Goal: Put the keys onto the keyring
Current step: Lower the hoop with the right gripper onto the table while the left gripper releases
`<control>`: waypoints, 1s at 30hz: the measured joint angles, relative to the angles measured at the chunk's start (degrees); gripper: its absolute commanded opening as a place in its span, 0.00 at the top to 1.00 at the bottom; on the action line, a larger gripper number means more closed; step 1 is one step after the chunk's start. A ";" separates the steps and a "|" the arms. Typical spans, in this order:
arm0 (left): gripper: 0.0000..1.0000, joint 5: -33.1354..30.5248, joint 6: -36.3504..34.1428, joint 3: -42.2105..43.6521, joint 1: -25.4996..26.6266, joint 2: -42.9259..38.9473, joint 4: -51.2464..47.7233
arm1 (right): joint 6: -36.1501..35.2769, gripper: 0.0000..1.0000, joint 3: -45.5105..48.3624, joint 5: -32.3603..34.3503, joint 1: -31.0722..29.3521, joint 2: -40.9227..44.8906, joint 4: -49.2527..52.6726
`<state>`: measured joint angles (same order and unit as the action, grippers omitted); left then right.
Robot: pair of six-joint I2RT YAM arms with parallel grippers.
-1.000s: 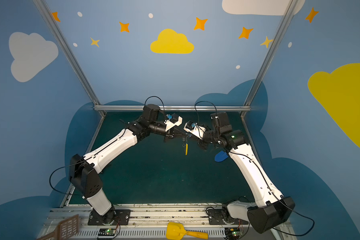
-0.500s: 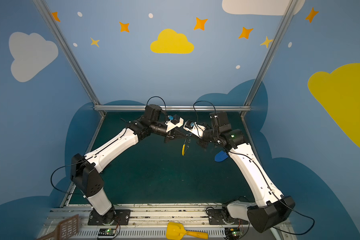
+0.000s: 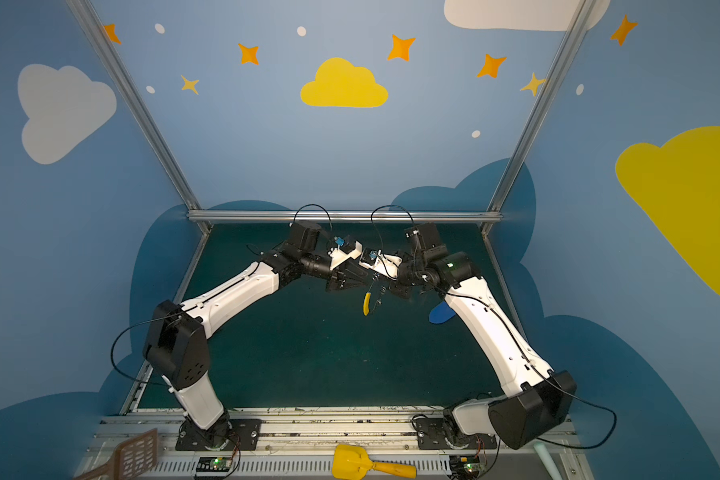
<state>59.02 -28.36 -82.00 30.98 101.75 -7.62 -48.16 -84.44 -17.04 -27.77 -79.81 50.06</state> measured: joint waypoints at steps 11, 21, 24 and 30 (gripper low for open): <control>0.47 -13.75 15.10 24.37 -9.51 -12.33 21.38 | -4.22 1.00 -12.90 7.69 -8.31 -18.64 6.01; 0.45 -36.48 17.97 33.05 -17.35 -23.98 26.95 | -5.14 1.00 -39.36 9.75 -16.20 -41.88 7.41; 0.45 -40.46 17.94 34.07 -19.45 -25.38 27.06 | -4.57 1.00 -41.46 9.73 -17.40 -44.04 6.32; 0.45 -44.11 17.94 34.69 -20.11 -25.64 26.97 | -1.68 1.00 -36.44 13.33 -17.97 -44.30 4.83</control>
<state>14.92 -10.41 -47.31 10.87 76.12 19.35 -49.84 -120.88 -3.70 -45.74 -124.11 54.89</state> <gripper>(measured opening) 0.553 0.066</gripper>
